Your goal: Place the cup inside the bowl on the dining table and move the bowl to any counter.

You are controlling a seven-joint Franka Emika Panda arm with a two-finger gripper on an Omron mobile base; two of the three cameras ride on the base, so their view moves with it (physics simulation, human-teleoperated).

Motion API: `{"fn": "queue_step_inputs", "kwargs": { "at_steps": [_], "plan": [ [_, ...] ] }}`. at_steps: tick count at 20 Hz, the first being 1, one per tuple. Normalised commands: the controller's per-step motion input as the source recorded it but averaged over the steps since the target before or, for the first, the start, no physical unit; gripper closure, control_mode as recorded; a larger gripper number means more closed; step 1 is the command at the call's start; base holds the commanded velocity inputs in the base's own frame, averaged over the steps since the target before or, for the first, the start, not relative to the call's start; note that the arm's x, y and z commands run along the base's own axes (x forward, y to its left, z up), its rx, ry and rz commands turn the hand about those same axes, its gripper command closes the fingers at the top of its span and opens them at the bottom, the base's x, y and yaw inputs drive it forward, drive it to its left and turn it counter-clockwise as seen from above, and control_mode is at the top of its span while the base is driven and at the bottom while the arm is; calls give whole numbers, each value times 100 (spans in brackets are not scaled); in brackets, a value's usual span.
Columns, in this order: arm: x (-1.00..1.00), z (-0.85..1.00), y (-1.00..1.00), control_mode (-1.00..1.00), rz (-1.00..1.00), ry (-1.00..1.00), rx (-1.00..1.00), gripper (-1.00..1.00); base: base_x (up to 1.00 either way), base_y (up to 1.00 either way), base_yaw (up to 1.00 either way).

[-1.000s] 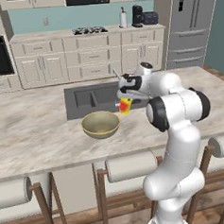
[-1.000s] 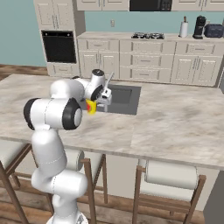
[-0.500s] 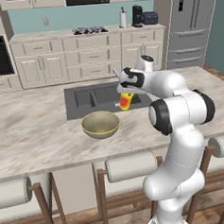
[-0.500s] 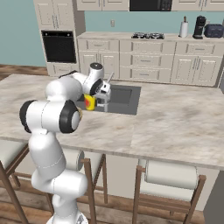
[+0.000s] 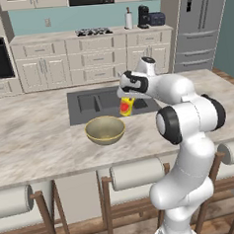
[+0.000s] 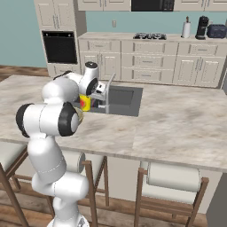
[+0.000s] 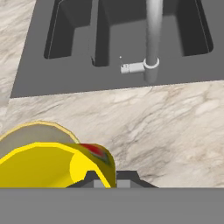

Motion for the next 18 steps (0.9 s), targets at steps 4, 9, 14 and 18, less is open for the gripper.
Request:
{"fn": "queue_step_inputs", "kwargs": {
  "at_steps": [4,9,14,18],
  "plan": [
    [-14,0,47,-100,0,0,0,100,0,0,0],
    [-11,0,43,-100,0,0,0,100,0,0,0],
    [-8,0,29,-100,0,0,0,100,0,0,0],
    [0,-10,3,-100,0,0,0,100,0,0,0]
  ]
}}
